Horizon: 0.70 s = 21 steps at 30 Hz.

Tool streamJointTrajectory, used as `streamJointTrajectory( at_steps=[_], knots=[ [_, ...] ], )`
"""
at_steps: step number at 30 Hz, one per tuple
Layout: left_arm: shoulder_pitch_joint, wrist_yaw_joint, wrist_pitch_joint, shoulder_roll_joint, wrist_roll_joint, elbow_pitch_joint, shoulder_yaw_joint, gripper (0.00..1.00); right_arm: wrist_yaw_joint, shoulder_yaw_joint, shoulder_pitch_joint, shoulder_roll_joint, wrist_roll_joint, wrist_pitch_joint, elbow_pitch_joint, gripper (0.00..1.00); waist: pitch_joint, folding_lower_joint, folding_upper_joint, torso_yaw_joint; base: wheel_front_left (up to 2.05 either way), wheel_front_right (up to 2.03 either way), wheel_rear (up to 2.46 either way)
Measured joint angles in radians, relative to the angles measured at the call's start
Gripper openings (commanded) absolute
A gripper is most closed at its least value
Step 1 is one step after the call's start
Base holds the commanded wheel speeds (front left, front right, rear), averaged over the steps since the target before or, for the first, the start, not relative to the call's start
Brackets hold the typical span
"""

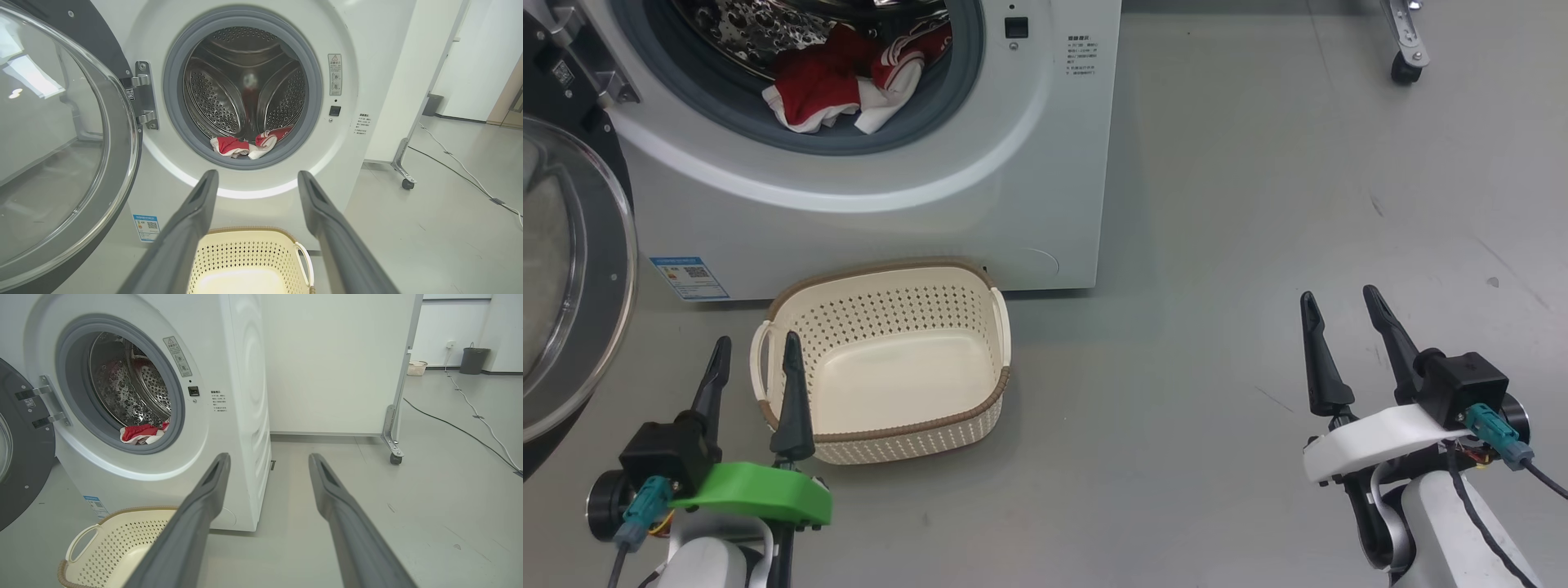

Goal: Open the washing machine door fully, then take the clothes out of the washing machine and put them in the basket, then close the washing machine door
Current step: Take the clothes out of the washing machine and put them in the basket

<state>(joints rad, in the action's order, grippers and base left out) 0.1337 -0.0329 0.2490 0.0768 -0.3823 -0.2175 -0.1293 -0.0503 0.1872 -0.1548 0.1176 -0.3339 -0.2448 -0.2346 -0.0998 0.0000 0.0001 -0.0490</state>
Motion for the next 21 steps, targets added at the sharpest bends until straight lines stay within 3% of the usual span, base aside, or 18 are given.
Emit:
streamJointTrajectory(
  at_steps=[21],
  knots=[
    [-0.002, 0.009, 0.0, -0.001, -0.009, 0.002, 0.0, 1.0, 0.0, 0.001, 0.0, -0.001, 0.0, -0.004, -0.002, 1.0, -0.004, 0.0, -0.0001, 0.004, 0.04, -0.04, 0.0]
  ],
)
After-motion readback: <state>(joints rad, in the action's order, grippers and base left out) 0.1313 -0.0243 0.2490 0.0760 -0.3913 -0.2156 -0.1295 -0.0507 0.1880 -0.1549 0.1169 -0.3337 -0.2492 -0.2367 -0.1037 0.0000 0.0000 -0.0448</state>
